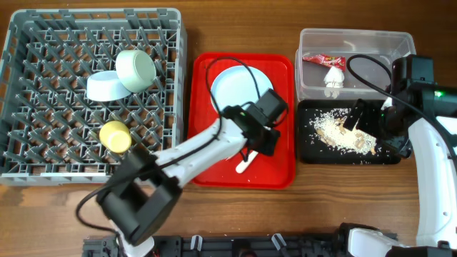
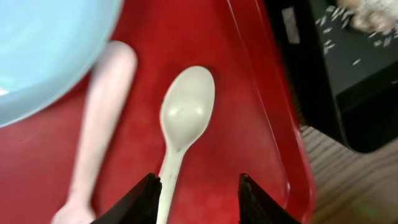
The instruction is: Sort waste into correct bins and load items into the dishwasher rack
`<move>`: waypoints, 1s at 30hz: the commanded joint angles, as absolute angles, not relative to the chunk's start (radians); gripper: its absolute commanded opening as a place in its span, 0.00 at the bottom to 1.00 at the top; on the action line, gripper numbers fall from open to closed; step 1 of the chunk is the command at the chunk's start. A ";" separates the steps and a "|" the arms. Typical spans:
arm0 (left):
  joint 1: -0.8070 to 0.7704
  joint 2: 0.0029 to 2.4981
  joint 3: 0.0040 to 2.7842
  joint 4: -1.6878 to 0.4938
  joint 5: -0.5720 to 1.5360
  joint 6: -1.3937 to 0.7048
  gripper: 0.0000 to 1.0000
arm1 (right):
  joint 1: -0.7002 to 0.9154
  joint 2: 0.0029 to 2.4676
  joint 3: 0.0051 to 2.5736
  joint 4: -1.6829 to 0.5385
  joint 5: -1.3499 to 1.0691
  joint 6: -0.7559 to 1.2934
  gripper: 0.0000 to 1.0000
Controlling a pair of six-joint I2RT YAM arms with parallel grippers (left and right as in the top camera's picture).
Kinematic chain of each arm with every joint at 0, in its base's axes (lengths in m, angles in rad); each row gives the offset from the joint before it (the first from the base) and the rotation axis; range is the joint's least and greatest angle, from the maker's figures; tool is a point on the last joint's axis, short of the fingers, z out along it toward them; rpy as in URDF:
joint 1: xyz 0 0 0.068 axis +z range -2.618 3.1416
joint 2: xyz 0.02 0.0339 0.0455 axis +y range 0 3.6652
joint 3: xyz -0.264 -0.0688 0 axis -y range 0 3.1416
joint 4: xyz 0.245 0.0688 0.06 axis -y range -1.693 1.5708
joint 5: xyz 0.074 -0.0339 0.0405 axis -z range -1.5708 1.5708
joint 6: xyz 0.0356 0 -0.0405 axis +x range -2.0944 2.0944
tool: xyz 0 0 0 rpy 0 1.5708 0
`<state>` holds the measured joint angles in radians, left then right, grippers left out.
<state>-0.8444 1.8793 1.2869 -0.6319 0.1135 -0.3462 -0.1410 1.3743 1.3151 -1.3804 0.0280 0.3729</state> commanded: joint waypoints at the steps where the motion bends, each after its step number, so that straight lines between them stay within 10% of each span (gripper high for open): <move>1: -0.867 1.943 1.280 -0.602 0.078 -0.340 0.41 | -0.146 1.369 1.314 -1.382 0.045 0.366 1.00; 10: -0.869 2.033 1.280 -0.614 -0.002 -0.340 0.34 | -0.146 1.369 1.314 -1.382 0.045 0.366 1.00; 21: -0.886 2.044 1.280 -0.674 -0.002 -0.340 0.04 | -0.146 1.369 1.314 -1.386 0.045 0.366 1.00; 30: -0.885 1.970 1.283 -0.681 -0.002 -0.340 0.04 | -0.146 1.369 1.314 -1.385 0.045 0.366 1.00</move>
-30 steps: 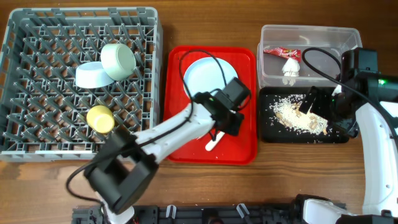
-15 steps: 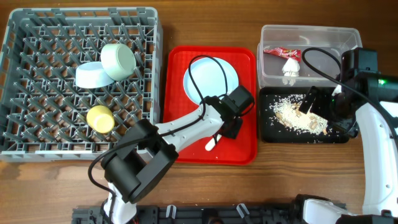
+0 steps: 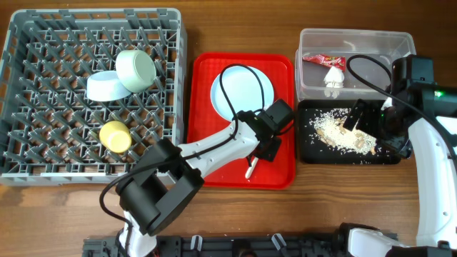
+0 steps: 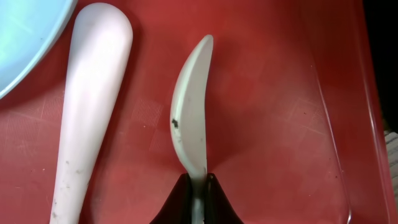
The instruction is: Sort waste into correct bins and load items into the dishwasher rack
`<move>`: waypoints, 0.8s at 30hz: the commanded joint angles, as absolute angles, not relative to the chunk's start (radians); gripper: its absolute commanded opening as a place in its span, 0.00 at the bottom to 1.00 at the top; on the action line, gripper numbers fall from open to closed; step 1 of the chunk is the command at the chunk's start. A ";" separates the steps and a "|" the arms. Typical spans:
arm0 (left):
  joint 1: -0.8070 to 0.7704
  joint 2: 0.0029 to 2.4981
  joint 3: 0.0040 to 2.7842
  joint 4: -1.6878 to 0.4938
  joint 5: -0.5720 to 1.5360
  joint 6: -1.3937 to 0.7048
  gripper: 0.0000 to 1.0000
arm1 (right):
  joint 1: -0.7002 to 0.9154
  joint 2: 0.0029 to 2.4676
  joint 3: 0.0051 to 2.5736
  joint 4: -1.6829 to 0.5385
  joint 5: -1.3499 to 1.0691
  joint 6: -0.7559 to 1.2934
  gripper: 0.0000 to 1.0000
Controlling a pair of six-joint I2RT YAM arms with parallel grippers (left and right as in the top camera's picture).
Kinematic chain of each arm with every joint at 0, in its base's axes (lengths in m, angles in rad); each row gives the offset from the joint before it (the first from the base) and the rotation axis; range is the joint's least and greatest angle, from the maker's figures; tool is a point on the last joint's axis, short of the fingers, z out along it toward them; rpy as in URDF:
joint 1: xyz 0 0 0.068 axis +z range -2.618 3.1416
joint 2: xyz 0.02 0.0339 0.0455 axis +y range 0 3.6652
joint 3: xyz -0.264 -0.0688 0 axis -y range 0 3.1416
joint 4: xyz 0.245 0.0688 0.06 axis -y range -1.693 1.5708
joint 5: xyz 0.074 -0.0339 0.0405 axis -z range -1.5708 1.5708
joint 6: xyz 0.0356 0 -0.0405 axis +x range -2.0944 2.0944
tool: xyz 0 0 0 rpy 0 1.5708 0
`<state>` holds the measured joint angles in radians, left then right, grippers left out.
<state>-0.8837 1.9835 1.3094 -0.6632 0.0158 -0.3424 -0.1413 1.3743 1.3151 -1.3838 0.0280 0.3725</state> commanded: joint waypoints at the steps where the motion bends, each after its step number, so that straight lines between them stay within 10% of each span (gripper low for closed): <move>1: -0.885 1.963 1.283 -0.682 -0.002 -0.340 0.04 | -0.146 1.369 1.314 -1.385 0.045 0.366 1.00; 12: -0.821 1.747 1.285 -0.789 -0.059 -0.338 0.04 | -0.146 1.369 1.314 -1.389 0.045 0.363 1.00; 24: -0.283 1.519 1.285 -0.970 -0.058 -0.160 0.04 | -0.146 1.369 1.314 -1.390 0.045 0.363 1.00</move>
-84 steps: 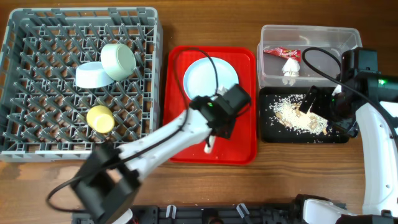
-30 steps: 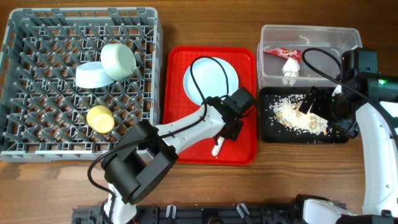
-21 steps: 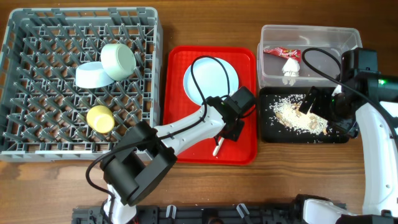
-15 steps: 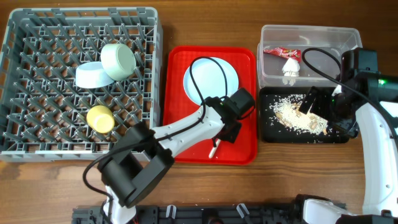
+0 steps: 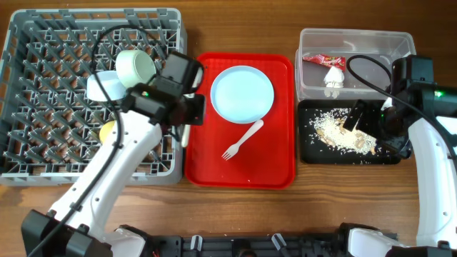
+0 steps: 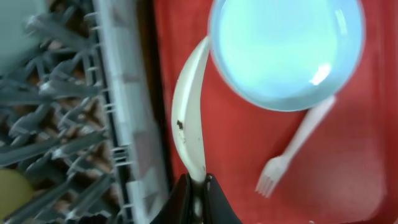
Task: Sort waste into correct bins and load items into the dishwasher rack
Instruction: 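Insert the white spoon upright into the rack with the left gripper, then reach the left gripper to the red tray and grasp the white fork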
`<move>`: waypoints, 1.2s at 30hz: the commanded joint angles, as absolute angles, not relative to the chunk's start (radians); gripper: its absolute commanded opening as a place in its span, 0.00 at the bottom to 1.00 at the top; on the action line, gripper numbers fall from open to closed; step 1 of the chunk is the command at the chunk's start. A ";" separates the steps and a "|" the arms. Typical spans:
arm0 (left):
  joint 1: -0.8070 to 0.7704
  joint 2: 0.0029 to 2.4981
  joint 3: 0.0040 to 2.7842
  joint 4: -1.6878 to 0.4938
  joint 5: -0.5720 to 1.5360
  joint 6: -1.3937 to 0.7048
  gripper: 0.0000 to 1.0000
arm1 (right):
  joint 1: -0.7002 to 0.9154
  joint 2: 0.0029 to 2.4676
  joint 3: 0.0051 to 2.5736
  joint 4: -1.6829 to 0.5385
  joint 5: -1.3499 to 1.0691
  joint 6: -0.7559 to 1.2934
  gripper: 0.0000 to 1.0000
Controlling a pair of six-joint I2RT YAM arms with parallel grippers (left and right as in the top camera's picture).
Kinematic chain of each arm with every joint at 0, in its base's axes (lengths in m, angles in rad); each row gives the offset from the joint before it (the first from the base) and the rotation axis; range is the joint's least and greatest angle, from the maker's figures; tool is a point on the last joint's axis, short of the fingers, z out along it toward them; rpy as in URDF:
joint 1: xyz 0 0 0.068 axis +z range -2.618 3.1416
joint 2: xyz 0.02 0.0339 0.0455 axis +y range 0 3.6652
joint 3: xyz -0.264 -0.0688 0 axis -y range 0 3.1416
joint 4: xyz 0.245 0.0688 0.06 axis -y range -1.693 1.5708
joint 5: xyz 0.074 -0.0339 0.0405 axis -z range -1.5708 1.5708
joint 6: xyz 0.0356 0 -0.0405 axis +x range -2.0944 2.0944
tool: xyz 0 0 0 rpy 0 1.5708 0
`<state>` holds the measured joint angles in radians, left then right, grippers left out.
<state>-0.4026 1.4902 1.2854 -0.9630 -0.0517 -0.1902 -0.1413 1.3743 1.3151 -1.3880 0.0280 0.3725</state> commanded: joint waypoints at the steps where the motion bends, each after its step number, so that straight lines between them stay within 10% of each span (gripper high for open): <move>1: -0.264 1.524 1.285 -0.970 -0.058 -0.160 0.04 | -0.146 1.369 1.314 -1.390 0.045 0.363 0.99; 14: -0.166 1.670 1.283 -0.921 -0.078 -0.164 0.07 | -0.146 1.369 1.314 -1.390 0.045 0.363 1.00; 20: -0.166 1.689 1.283 -0.925 -0.076 -0.164 0.49 | -0.146 1.369 1.314 -1.392 0.045 0.363 1.00; 36: -0.432 1.546 1.284 -0.805 0.237 -0.164 0.50 | -0.146 1.369 1.314 -1.389 0.045 0.364 1.00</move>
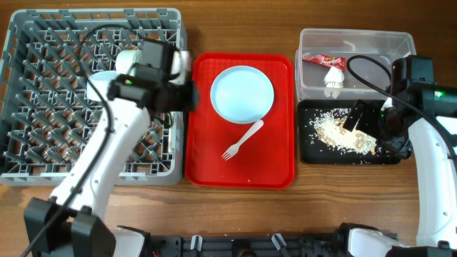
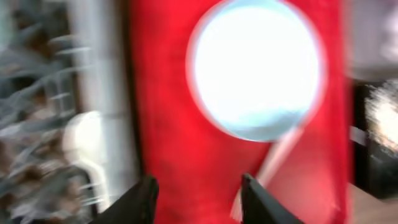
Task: Sort waste into correct bins and load items into the dishwasher rack
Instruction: 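Reach the left gripper to the red tray and grasp the white fork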
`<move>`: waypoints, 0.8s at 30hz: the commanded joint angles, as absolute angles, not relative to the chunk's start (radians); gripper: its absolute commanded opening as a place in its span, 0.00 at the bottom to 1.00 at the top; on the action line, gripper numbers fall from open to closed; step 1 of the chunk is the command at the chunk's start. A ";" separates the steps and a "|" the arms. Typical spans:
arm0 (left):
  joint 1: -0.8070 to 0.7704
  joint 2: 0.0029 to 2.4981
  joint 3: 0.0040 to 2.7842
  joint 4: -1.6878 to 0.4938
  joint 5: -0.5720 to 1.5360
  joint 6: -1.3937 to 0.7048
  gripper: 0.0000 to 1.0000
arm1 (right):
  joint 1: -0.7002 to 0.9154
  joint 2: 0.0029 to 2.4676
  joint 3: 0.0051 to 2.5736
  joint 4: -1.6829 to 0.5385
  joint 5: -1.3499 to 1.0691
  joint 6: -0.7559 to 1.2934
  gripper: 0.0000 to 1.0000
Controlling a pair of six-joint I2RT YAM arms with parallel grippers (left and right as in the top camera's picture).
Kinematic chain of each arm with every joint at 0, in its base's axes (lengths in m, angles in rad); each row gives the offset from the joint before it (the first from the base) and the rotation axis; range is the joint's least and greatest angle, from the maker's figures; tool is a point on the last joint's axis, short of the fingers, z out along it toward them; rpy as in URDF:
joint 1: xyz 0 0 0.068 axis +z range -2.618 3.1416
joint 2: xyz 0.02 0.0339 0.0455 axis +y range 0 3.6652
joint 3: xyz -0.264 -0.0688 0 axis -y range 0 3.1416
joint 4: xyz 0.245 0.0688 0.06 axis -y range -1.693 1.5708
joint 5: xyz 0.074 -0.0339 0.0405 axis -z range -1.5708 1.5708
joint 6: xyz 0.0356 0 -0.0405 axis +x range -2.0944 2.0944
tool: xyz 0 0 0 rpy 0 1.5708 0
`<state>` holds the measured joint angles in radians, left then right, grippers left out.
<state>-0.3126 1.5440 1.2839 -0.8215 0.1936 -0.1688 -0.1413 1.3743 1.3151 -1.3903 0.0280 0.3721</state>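
My left gripper (image 1: pixel 187 96) hangs at the right edge of the grey dishwasher rack (image 1: pixel 43 171). In the blurred left wrist view the left gripper (image 2: pixel 198 193) is open over the red tray (image 2: pixel 186 155), with nothing between its fingers. A light blue plate (image 1: pixel 242 93) and a white fork (image 1: pixel 243 139) lie on the tray. A pale blurred shape (image 2: pixel 84 146) sits in the rack by that edge; I cannot tell if it is the spoon. My right gripper (image 1: pixel 355 116) is over the black bin (image 1: pixel 343 155) of rice.
A white bowl (image 1: pixel 100 82) and a green cup (image 1: pixel 128 57) sit in the rack, partly behind my left arm. The clear bin (image 1: pixel 371 43) at the back right holds a red wrapper (image 1: pixel 323 59) and a white crumpled scrap (image 1: pixel 333 77).
My left gripper was shut on the spoon over the rack's right edge. Now it is open and holds nothing, a little farther back along that edge. The right arm has not moved.
My left gripper stood open around the spoon's handle on the red tray, beside the fork. Then it was shut on the spoon there. Then it held the spoon over the rack's right edge, and now it is open without it.
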 commanded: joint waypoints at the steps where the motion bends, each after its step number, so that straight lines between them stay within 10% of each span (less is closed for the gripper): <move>1: -0.477 1.559 1.282 -0.798 0.207 -0.164 0.54 | -0.146 1.369 1.314 -1.389 0.045 0.363 1.00; 24: -0.706 1.999 1.281 -0.738 0.081 -0.164 0.54 | -0.146 1.369 1.314 -1.391 0.045 0.362 1.00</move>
<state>-0.7033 1.9694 1.2835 -0.7486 0.0757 -0.1688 -0.1413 1.3743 1.3151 -1.3903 0.0280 0.3721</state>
